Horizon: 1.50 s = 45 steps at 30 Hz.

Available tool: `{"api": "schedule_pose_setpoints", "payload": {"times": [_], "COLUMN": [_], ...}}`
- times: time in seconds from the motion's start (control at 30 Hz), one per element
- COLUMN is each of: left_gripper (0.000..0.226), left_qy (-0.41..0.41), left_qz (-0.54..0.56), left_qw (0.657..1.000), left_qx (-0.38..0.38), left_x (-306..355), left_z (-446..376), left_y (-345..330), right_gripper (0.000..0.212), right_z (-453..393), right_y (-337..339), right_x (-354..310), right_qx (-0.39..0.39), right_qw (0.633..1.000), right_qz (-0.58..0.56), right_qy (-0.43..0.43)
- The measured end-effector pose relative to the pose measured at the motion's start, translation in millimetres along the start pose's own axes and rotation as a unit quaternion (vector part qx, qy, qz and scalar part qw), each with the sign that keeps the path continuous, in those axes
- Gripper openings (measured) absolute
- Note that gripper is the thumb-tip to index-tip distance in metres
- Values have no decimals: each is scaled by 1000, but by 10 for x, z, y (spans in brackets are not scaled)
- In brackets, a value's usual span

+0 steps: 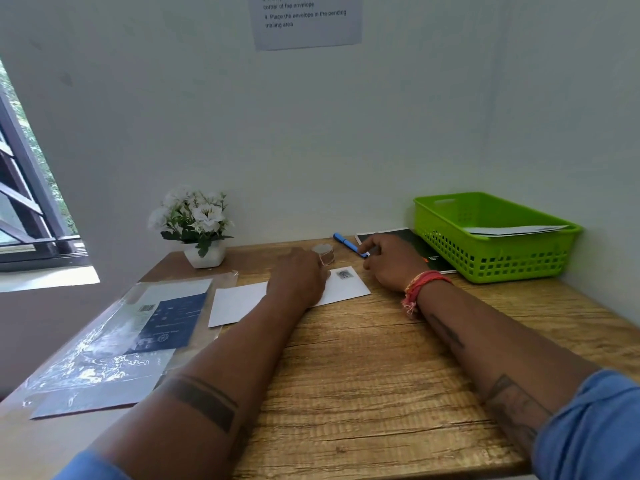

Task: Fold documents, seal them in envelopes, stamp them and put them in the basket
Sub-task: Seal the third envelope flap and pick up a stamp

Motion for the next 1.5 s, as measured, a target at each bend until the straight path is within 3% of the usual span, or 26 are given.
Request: {"api": "schedule_pose_setpoints", "payload": {"times": [0.23, 0.4, 0.63, 0.87, 1.1, 1.3, 1.43, 1.5], "left_gripper": [19, 11, 24, 16, 18, 18, 20, 21], "left_qy": [29, 65, 37, 68, 84, 67, 59, 46], "left_qz": [71, 146, 199, 273, 348, 397, 435, 450], "left_qw": [997, 985, 964, 925, 907, 898, 890, 886], "left_qx": [11, 61, 172, 256, 223, 175, 126, 103], "left_x": [-41, -116, -75, 2, 399, 1034, 1446, 1640], "left_z": [-36, -23, 86, 297, 337, 305, 241, 231], "left_y": [-18, 171, 431, 614, 759, 1061, 1302, 1339], "right_gripper": [31, 29, 17, 4, 14, 11, 17, 33], "right_z": [-24, -6, 61, 159, 366, 677, 839, 933], "right_y": [-42, -16, -8, 215, 754, 1364, 1796, 1953], "right_x": [15, -24, -18, -78, -268, -462, -303, -175], "right_qx": [-8, -1, -8, 72, 162, 172, 189, 219], "right_qw": [1000, 994, 945, 882, 831, 785, 789, 790], "right_qz": [-16, -105, -320, -448, -521, -586, -575, -559], "right_qy": [9, 1, -69, -127, -110, -103, -110, -124]}}
Point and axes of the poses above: each hand's wrist, its own z-axis away from the middle knuckle, its own y-axis out of the back of the hand, x = y × z, the point moved 5 cm from there along -z, towards the middle knuckle, and after that the axes turned 15 degrees about -z, right-handed, at the moved point
